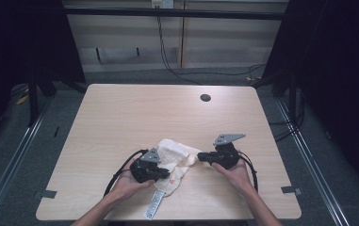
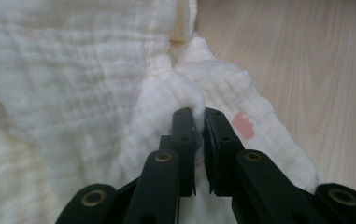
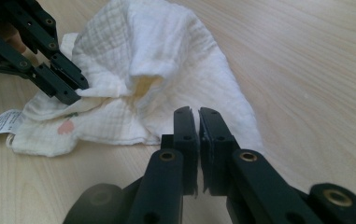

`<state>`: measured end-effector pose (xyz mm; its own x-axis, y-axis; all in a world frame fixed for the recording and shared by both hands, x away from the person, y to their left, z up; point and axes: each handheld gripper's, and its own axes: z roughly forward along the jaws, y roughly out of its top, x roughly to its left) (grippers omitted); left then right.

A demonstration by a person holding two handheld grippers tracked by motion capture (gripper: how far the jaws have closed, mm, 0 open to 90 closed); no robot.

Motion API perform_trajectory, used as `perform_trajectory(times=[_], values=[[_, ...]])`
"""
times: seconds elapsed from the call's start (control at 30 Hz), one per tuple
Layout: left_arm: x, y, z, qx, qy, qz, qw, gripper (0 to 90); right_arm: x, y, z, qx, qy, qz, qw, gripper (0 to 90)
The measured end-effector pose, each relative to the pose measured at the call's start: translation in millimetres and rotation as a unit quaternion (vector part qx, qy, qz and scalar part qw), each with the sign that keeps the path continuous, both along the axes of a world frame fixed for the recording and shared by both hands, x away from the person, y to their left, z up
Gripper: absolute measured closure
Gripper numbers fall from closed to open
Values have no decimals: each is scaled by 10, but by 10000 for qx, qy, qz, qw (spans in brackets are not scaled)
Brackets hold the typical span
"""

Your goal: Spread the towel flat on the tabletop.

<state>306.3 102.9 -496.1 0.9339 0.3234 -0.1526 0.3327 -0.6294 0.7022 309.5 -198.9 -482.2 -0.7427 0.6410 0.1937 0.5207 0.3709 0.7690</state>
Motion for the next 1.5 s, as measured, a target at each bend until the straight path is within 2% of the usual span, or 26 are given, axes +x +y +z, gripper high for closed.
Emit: perform_trajectory(times=[0.1, 0.13, 0.23, 0.27, 0.37, 0.43, 0.47, 0.5, 0.53, 0.57, 0.6, 0.77, 0.8, 0.83, 0.87, 0.9, 1.07, 1.2, 1.3, 1.37, 1.4, 1.5], values=[[17, 41, 26, -112, 76, 5, 9999, 846, -5, -10, 15, 5, -10, -24, 10000, 863], [23, 86, 69, -353, 155, 48, 9992, 846, -6, -25, 27, 39, -38, -31, 10000, 864], [26, 127, 119, -460, 153, 86, 9988, 847, -8, -48, 44, 71, -29, -53, 10000, 865], [23, 174, 163, -633, 181, 180, 9977, 847, -7, -79, 63, 100, -43, -122, 9999, 866], [36, 235, 209, -684, 178, 203, 9973, 848, -6, -111, 84, 115, -79, -142, 9998, 868], [70, 290, 253, -693, 109, 229, 9973, 848, -14, -139, 114, 189, -98, -188, 9996, 869], [122, 361, 280, -770, 119, 365, 9963, 848, -15, -163, 154, 228, -138, -208, 9994, 870], [122, 361, 280, -770, 119, 365, 9963, 848, -15, -163, 154, 228, -138, -208, 9994, 870], [149, 401, 302, -772, 96, 419, 9961, 849, -15, -187, 200, 350, -161, -238, 9990, 871], [163, 432, 324, -807, 72, 463, 9956, 849, -15, -187, 200, 350, -161, -238, 9990, 871], [179, 493, 377, -975, 94, 500, 9939, 851, -22, -203, 247, 406, -195, -253, 9987, 872], [169, 566, 453, -1123, 98, 495, 9924, 852, -40, -219, 356, 609, -237, -189, 9977, 873], [168, 590, 480, -1138, 77, 469, 9924, 851, -54, -227, 432, 642, -295, -150, 9974, 873], [165, 615, 512, -1204, 39, 469, 9916, 851, -54, -227, 432, 642, -295, -150, 9974, 873], [169, 674, 583, -1307, -6, 513, 9901, 851, -67, -249, 511, 693, -345, -123, 9969, 873], [169, 674, 583, -1307, -6, 513, 9901, 851, -67, -249, 511, 693, -345, -123, 9969, 873], [220, 852, 786, -1636, -147, 713, 9838, 854, -60, -326, 699, 689, -446, -165, 9965, 874], [260, 909, 899, -1663, -223, 752, 9830, 855, -15, -400, 934, 820, -551, -205, 9949, 874], [266, 914, 935, -1643, -262, 723, 9834, 855, 18, -418, 985, 890, -517, -199, 9945, 874], [272, 925, 956, -1683, -266, 722, 9827, 855, 38, -425, 1002, 925, -502, -191, 9943, 874], [289, 942, 970, -1767, -244, 757, 9810, 855, 53, -431, 1016, 938, -503, -197, 9941, 874], [313, 965, 1004, -1752, -292, 811, 9808, 855, 63, -446, 1053, 1022, -535, -223, 9931, 874]])
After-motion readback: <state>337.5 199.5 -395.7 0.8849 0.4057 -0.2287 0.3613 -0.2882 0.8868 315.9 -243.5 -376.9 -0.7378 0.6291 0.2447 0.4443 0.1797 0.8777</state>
